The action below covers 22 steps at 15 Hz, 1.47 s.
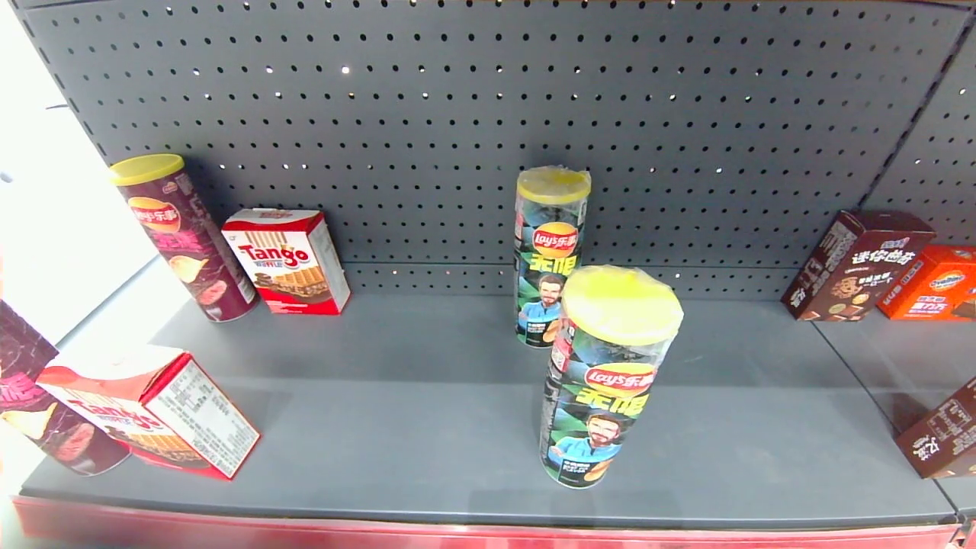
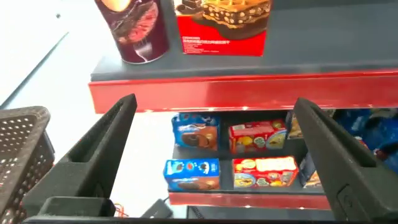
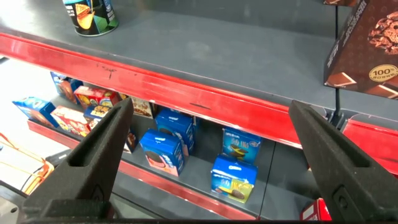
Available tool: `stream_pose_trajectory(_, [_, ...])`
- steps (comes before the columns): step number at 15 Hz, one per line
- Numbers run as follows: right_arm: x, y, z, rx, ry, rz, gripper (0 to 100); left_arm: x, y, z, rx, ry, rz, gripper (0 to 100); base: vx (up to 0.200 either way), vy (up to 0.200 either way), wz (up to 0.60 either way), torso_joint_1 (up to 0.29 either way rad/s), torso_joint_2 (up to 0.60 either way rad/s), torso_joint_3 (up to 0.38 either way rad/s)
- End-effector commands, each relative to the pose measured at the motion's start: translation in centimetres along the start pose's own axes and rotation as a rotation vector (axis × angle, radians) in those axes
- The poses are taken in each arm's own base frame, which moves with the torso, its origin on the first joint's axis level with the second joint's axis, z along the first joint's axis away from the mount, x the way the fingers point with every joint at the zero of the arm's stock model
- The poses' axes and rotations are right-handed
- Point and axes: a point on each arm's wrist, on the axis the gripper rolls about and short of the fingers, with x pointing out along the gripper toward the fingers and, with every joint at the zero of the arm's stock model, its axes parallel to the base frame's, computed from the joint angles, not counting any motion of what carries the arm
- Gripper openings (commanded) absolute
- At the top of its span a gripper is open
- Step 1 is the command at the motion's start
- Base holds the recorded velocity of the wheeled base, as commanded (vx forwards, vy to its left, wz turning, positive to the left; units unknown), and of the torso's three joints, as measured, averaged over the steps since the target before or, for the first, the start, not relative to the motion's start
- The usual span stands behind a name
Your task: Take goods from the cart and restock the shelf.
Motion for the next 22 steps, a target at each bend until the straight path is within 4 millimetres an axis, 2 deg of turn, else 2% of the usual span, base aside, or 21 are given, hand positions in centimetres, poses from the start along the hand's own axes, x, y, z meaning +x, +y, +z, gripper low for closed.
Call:
stream_pose_trajectory(1, [0.0, 0.0, 0.0, 0.000, 0.001, 0.001, 100, 0.0, 0.0, 0.0, -0.003, 0.003, -0.022, 100, 0.000, 0.000, 0.00, 0.000, 0.00, 0.000])
stream_pose_trajectory(3, [0.0, 0.0, 0.0, 0.000, -0.001, 0.001, 100, 0.0, -0.2, 0.0, -0.004, -0.001, -0.081, 100, 0.000, 0.000, 0.00, 0.000, 0.00, 0.000])
stream_pose_trajectory(7, [0.0, 0.0, 0.0, -0.003, -0.001, 0.001, 100, 0.0, -0.2, 0.0, -0.005, -0.001, -0.074, 100, 0.000, 0.000, 0.00, 0.000, 0.00, 0.000])
stream_pose_trajectory(10, [-0.1, -0.1, 0.3, -0.006, -0.011, 0.064, 100, 0.0, -0.1, 0.0, -0.014, 0.001, -0.060, 100, 0.000, 0.000, 0.00, 0.000, 0.00, 0.000])
stream_pose_trajectory(11, [-0.5, -0.2, 2.4, 0.005, -0.066, 0.042, 100, 0.0, -0.1, 0.1, -0.013, -0.001, -0.064, 100, 0.000, 0.000, 0.00, 0.000, 0.00, 0.000])
stream_pose_trajectory(12, [0.4, -0.2, 7.8, 0.025, -0.018, 0.017, 100, 0.0, -0.1, 0.0, -0.013, 0.000, -0.063, 100, 0.000, 0.000, 0.00, 0.000, 0.00, 0.000])
stream_pose_trajectory(16, [4.2, 0.0, 16.4, 0.024, 0.006, 0.100, 100, 0.0, -0.1, 0.0, -0.010, 0.000, -0.066, 100, 0.000, 0.000, 0.00, 0.000, 0.00, 0.000])
stream_pose_trajectory(18, [7.7, 0.3, 18.9, -0.020, 0.064, 0.160, 100, 0.0, -0.1, 0.0, -0.011, 0.000, -0.066, 100, 0.000, 0.000, 0.00, 0.000, 0.00, 0.000])
stream_pose_trajectory(19, [9.2, 0.7, 19.3, -0.062, 0.091, 0.196, 100, 0.0, -0.1, 0.0, -0.011, 0.000, -0.068, 100, 0.000, 0.000, 0.00, 0.000, 0.00, 0.000])
stream_pose_trajectory(22, [12.9, 2.0, 18.0, -0.114, 0.227, 0.284, 100, 0.0, -0.1, 0.0, -0.014, 0.000, -0.068, 100, 0.000, 0.000, 0.00, 0.000, 0.00, 0.000])
